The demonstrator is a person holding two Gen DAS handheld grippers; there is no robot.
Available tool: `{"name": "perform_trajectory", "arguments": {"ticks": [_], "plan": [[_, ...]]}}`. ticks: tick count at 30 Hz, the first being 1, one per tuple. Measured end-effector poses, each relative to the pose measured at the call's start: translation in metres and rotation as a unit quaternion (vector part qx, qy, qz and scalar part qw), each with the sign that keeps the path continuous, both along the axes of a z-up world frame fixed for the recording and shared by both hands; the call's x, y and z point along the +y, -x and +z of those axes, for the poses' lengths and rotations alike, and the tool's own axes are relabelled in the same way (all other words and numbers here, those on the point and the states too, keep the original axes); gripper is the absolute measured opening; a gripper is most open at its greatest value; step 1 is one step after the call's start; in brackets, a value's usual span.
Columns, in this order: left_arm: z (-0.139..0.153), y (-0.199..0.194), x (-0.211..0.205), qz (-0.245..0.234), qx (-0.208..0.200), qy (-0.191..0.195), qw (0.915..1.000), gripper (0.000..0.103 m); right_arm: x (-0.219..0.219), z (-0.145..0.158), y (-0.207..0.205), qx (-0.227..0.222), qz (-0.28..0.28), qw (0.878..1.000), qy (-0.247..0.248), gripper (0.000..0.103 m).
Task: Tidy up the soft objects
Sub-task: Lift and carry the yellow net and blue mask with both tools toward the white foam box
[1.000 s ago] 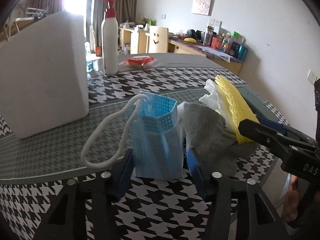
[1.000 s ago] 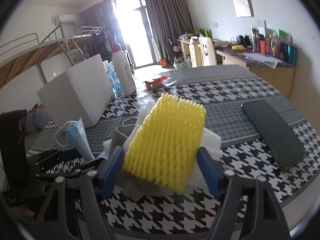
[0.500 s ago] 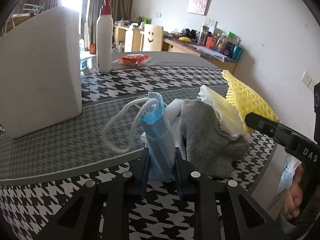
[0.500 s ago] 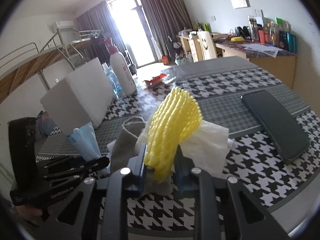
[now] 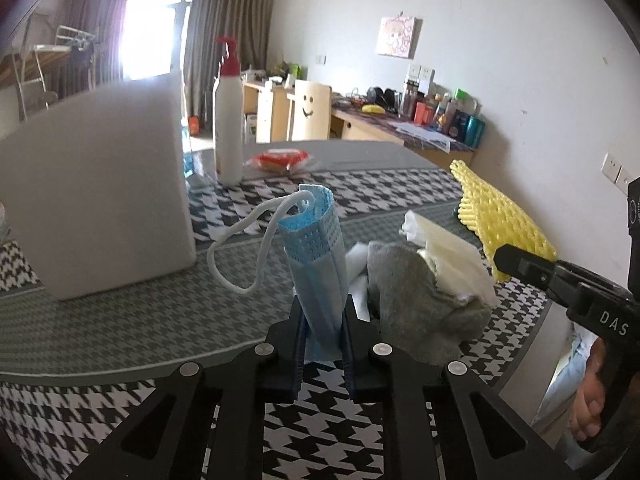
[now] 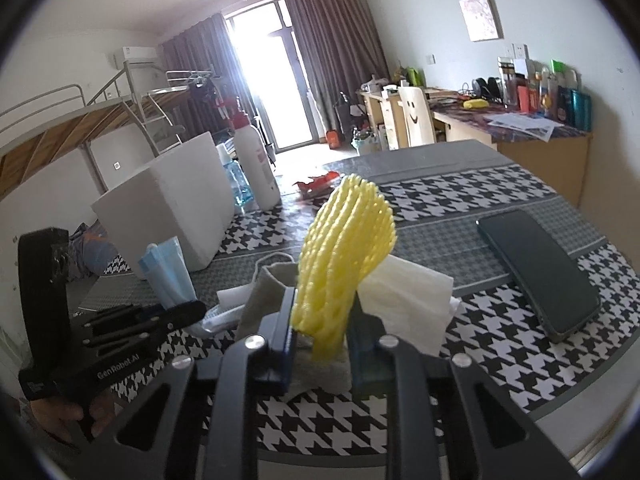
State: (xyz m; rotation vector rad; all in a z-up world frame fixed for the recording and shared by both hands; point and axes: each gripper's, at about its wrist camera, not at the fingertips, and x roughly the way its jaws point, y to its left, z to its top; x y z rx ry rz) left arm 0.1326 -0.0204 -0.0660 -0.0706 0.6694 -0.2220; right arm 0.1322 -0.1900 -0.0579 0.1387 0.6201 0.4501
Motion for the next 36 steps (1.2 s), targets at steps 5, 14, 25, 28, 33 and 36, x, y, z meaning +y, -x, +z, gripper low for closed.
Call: {"name": "perform_trajectory", "arguments": {"ticks": [5, 14, 25, 28, 33, 36], "plan": [[0.015, 0.006, 0.007, 0.004, -0.021, -0.003, 0.9998, 0.016, 0.007, 0.007, 0.003, -0.012, 0.006, 1.000, 0.002, 0.026], [0.036, 0.016, 0.016, 0.008, -0.050, -0.014, 0.9986, 0.015, 0.019, 0.020, 0.009, -0.033, 0.017, 0.999, 0.003, 0.026], [0.061, 0.030, 0.032, 0.014, -0.079, -0.021, 0.9966, 0.015, 0.032, 0.028, 0.008, -0.050, 0.024, 0.998, 0.005, 0.026], [0.070, 0.036, 0.040, 0.023, -0.093, -0.020, 0.9952, 0.015, 0.035, 0.031, 0.006, -0.056, 0.027, 0.998, 0.003, 0.026], [0.074, 0.036, 0.041, 0.026, -0.099, -0.024, 0.9945, 0.015, 0.041, 0.034, 0.006, -0.063, 0.031, 0.998, 0.000, 0.026], [0.078, 0.035, 0.043, 0.023, -0.101, -0.024, 0.9943, 0.015, 0.046, 0.038, 0.007, -0.070, 0.033, 0.997, 0.005, 0.026]]}}
